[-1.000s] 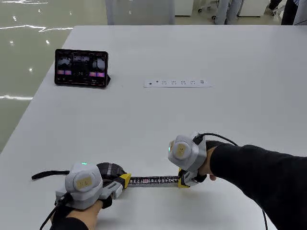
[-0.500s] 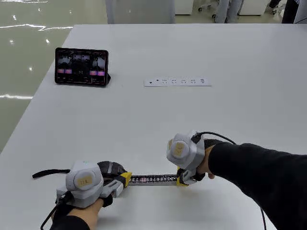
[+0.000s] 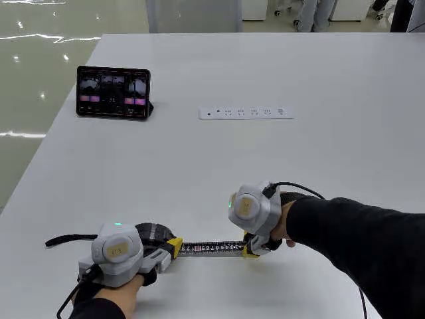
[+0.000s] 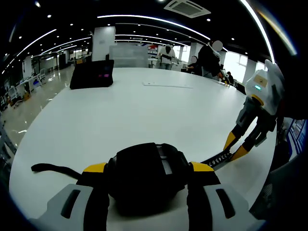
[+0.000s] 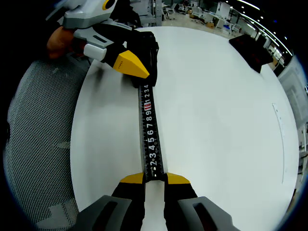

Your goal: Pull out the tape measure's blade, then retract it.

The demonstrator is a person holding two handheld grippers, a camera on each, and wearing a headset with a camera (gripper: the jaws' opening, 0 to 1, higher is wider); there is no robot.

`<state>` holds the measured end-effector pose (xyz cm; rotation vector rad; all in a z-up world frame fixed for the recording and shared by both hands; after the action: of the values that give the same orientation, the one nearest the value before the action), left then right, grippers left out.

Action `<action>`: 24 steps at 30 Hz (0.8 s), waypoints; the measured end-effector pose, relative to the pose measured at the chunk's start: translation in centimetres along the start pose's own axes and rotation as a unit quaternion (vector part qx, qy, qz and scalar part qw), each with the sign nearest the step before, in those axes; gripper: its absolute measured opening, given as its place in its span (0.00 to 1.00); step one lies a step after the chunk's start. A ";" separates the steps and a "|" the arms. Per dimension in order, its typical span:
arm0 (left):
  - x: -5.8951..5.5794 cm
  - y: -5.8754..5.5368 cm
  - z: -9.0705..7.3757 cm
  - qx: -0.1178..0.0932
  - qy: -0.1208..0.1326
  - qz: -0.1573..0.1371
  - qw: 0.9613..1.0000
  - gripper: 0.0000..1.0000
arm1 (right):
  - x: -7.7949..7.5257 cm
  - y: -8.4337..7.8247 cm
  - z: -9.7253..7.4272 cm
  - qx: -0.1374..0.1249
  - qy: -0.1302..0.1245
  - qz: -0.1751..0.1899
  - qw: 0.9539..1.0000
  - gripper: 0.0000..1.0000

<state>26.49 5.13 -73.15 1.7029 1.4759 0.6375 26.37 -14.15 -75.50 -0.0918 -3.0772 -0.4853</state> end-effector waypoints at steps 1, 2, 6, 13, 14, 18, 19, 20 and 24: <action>0.0 0.0 0.0 0.000 0.000 0.000 1.000 0.61 | 0.0 0.0 0.0 0.000 0.000 0.000 1.000 0.11; 0.0 0.0 0.0 0.000 0.000 0.000 1.000 0.61 | 0.0 0.0 0.0 0.000 -0.001 0.000 1.000 0.11; 0.0 0.0 0.0 0.000 0.000 0.000 1.000 0.61 | 0.0 0.1 0.1 -0.002 -0.003 0.001 1.000 0.11; 0.0 0.0 0.0 0.001 0.000 0.000 1.000 0.61 | 0.0 0.2 0.1 -0.003 -0.004 0.002 1.000 0.11; 0.0 0.0 0.0 0.001 0.000 -0.001 1.000 0.61 | 0.1 0.3 0.1 -0.004 -0.004 0.002 1.000 0.11; 0.0 0.0 0.0 0.001 -0.001 -0.001 1.000 0.61 | 0.1 0.3 0.2 -0.004 -0.002 0.001 1.000 0.11; 0.0 0.0 0.0 0.001 -0.001 -0.001 1.000 0.61 | 0.0 0.4 0.2 -0.004 -0.002 0.001 1.000 0.11; 0.0 0.0 0.0 0.001 -0.001 -0.001 1.000 0.61 | 0.0 0.4 0.2 -0.004 -0.001 0.000 1.000 0.11; 0.0 0.0 0.0 0.001 -0.001 -0.001 1.000 0.61 | 0.0 0.5 0.2 -0.002 0.001 -0.002 1.000 0.11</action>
<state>26.46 5.12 -73.17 1.7025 1.4773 0.6339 26.35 -13.61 -75.54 -0.0866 -3.0751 -0.4913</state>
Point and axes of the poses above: the centre of the closed fingertips' face, and the gripper's own axes: z roughly forward along the fingers, x roughly to its left, y roughly out of its top, the point moved 3 cm from there along -z, roughly backward along the fingers, and after that the axes turned 1 degree about -z, right-handed, at the moved point
